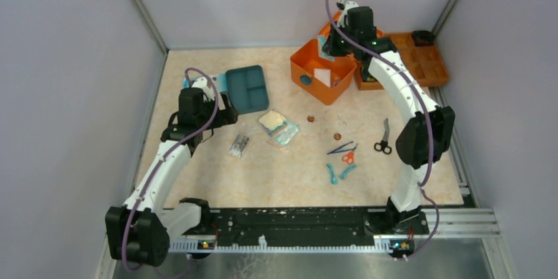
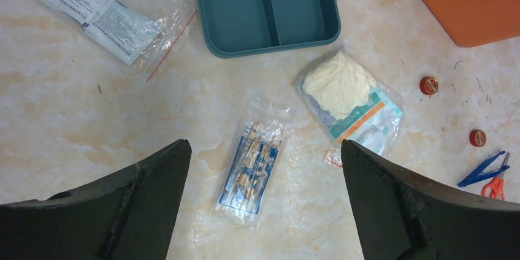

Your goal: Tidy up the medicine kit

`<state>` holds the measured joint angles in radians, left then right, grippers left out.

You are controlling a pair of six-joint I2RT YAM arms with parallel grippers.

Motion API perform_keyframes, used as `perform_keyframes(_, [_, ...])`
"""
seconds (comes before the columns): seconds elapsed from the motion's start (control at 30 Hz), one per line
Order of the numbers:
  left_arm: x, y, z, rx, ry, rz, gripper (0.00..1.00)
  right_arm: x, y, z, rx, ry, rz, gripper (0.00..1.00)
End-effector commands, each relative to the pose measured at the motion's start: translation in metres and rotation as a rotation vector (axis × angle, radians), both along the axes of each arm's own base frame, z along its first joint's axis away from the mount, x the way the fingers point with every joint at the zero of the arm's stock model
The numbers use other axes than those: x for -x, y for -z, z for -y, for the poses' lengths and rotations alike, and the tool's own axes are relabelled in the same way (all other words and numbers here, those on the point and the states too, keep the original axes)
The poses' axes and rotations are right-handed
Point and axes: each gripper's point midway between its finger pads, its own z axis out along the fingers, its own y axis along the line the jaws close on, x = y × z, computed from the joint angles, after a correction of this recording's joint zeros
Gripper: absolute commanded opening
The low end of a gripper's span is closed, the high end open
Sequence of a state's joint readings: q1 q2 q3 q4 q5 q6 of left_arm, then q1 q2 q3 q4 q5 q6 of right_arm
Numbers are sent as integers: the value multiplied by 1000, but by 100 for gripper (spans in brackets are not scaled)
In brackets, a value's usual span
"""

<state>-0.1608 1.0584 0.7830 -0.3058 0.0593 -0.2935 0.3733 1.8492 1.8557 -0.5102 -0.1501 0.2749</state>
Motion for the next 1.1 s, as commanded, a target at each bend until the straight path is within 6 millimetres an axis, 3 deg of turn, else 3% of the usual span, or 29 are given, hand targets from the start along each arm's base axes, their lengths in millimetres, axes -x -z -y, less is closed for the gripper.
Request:
perform_keyframes(0.0, [-4, -6, -2, -7, -1, 16, 99, -32, 15, 22, -5, 87, -47, 0])
perform_keyframes(0.2, [-5, -6, -4, -8, -6, 15, 99, -52, 44, 31, -39, 80, -110, 0])
perform_keyframes(0.37, [-5, -6, -5, -8, -9, 16, 99, -53, 59, 35, -9, 95, -137, 13])
perform_keyframes(0.57, [-5, -7, -4, -4, -5, 19, 99, -46, 49, 51, 81, 146, -95, 25])
perform_keyframes(0.7, [-5, -6, -3, -2, -1, 15, 99, -23, 32, 41, 206, 144, -24, 29])
perform_keyframes(0.87, [-5, -5, -3, 0, -2, 10, 99, 27, 23, -21, 216, -39, 27, 35])
perform_keyframes(0.97, [-5, -6, -4, -3, -7, 10, 99, 61, 32, -61, 156, -167, 17, 38])
perform_keyframes(1.07, [-5, -6, -6, -5, -14, 9, 99, 81, 53, -86, 77, -236, -34, 39])
